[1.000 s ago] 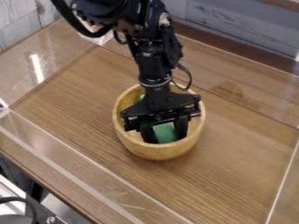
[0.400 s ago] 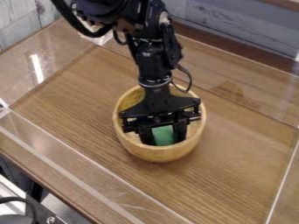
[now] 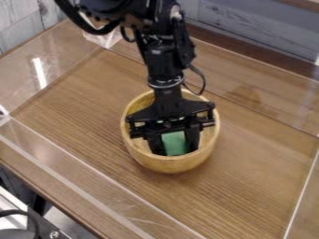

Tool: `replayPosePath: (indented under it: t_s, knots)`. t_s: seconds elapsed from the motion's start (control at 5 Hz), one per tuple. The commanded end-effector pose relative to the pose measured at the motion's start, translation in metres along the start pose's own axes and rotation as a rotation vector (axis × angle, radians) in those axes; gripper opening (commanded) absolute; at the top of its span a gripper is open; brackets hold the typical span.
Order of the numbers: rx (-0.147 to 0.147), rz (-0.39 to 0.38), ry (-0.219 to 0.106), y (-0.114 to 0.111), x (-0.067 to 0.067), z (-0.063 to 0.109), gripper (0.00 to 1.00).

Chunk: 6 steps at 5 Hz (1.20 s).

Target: Remove the green block from inside the brown bowl and put it on the table

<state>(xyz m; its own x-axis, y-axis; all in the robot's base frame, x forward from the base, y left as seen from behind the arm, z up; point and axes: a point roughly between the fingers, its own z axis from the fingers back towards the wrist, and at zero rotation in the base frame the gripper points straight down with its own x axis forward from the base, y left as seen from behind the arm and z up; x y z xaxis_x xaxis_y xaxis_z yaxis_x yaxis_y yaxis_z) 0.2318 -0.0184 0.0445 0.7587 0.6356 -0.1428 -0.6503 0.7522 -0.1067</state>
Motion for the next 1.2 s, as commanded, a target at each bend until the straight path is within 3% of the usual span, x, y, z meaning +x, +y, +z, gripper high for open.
replayPosePath:
  t_s: [0.0, 1.0]
  knots:
    - [-0.041, -0.040, -0.048, -0.011, 0.002, 0.021, 0.00]
    - [-0.052, -0.169, -0.032, -0.023, -0.017, 0.039, 0.00]
